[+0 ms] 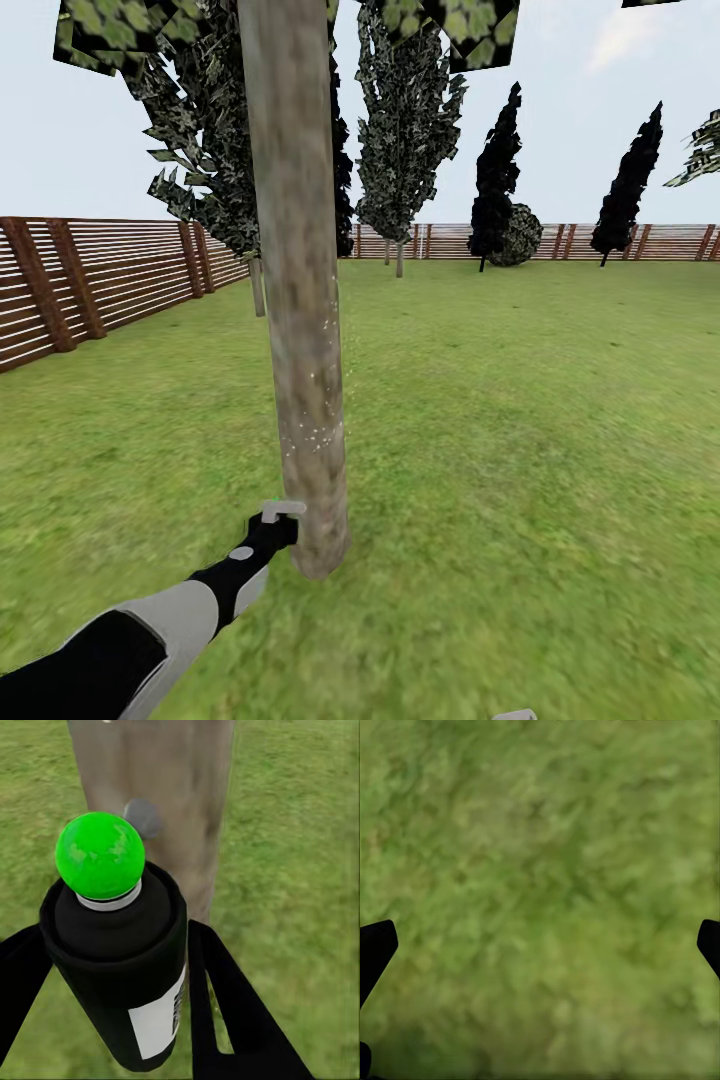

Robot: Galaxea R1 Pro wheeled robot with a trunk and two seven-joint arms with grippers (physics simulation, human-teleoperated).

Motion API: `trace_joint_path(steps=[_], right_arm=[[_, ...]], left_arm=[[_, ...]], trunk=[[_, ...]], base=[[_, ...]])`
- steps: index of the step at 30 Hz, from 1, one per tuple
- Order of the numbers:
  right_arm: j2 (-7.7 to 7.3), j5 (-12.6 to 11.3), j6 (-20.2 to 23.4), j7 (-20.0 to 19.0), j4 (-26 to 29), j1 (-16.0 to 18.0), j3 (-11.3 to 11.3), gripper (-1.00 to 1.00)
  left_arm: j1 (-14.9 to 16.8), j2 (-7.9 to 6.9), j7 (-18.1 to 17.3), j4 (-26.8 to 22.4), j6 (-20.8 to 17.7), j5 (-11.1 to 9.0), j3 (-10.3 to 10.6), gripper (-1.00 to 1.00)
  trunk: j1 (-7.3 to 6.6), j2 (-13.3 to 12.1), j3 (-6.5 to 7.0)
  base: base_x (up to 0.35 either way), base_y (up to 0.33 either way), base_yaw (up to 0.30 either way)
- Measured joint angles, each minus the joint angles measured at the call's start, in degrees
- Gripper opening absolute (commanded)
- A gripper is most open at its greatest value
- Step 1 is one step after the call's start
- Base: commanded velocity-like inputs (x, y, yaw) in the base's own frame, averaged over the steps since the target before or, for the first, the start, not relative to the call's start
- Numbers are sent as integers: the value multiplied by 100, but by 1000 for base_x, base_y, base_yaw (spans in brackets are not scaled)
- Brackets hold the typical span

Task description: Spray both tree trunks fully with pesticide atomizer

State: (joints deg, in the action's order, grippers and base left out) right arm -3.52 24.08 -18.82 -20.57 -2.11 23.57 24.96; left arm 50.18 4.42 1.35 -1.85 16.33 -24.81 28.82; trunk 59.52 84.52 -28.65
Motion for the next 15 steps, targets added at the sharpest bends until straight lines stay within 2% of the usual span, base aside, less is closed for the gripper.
trace_joint_path(steps=[4, 11, 13, 14, 15], right_arm=[[0, 0, 0, 0, 0, 1, 0, 100], [6, 0, 1, 0, 0, 0, 0, 100], [4, 0, 1, 0, 0, 1, 0, 100], [6, 0, 1, 0, 0, 3, 0, 100], [3, 0, 1, 0, 0, 3, 1, 100]], left_arm=[[-6, 66, 0, 9, -1, -9, -20, -100], [-8, 60, 10, -85, -117, -16, -23, -100], [-6, 20, 22, -547, -486, -7, -16, -100], [-7, -46, 31, -1088, -896, -12, -31, -100], [-6, -162, 39, -1844, -1501, -9, -112, -100]], trunk=[[0, 0, 0], [0, 0, 0], [0, 0, 1], [0, 0, 1], [0, 0, 1]], base=[[0, 0, 0], [0, 0, 0], [0, 0, 0], [0, 0, 0], [0, 0, 0]])
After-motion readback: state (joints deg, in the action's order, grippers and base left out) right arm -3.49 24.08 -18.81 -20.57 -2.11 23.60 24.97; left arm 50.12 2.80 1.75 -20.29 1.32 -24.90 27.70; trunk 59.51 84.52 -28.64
